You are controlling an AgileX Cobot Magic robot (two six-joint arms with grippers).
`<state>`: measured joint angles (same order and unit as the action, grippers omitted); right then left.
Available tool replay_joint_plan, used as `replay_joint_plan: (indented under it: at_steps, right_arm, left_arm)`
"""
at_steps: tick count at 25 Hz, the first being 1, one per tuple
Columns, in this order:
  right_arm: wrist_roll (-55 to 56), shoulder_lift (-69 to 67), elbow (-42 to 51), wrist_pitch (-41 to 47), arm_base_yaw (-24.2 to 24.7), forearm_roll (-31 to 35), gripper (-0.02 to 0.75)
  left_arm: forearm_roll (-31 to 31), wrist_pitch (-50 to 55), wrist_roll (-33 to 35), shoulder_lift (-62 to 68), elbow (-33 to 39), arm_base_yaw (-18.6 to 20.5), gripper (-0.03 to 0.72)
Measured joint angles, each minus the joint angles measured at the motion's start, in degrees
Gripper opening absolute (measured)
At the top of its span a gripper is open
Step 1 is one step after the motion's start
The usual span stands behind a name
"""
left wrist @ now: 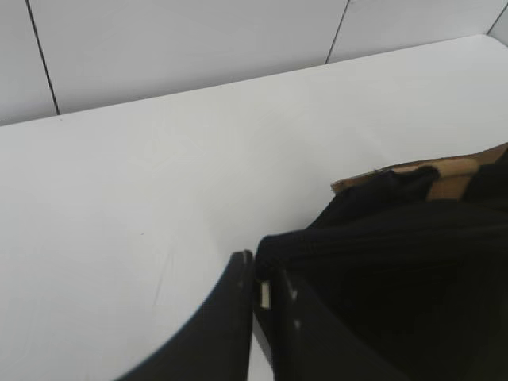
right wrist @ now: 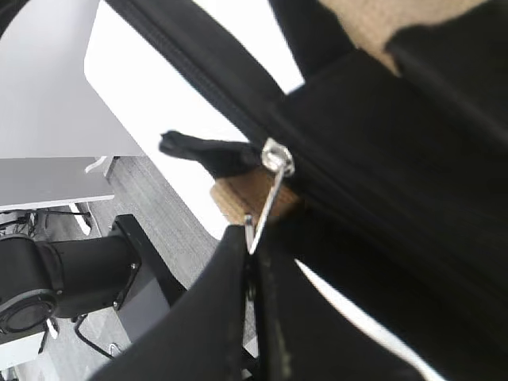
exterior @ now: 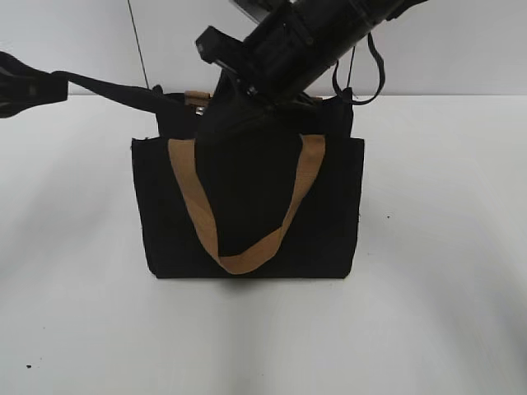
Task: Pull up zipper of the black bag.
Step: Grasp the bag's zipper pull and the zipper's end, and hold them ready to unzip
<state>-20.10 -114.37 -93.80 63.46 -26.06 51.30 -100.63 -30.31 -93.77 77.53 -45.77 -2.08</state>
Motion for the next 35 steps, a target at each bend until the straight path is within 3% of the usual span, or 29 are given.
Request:
replay_joint_plan:
  at_steps: [17,28,30,35]
  right_arm:
    - [4.0,4.0,-0.1,6.1,9.8,-16.1,-0.010]
    - [4.5,6.6,-0.1,6.4,12.1,-16.2,0.022]
    - [4.7,6.8,-0.1,6.4,12.5,-14.7,0.091]
    - [4.6,8.1,-0.1,6.4,13.1,-15.4,0.430]
  left_arm:
    - [0.0,0.4,0.0,0.0,0.2,1.0,0.034]
    - [0.1,-1.8,0.0,0.0,0.2,0.9,0.043]
    - [0.1,-1.1,-0.1,0.0,0.2,1.1,0.109]
    - [0.1,-1.4,-1.8,0.0,0.2,1.3,0.489]
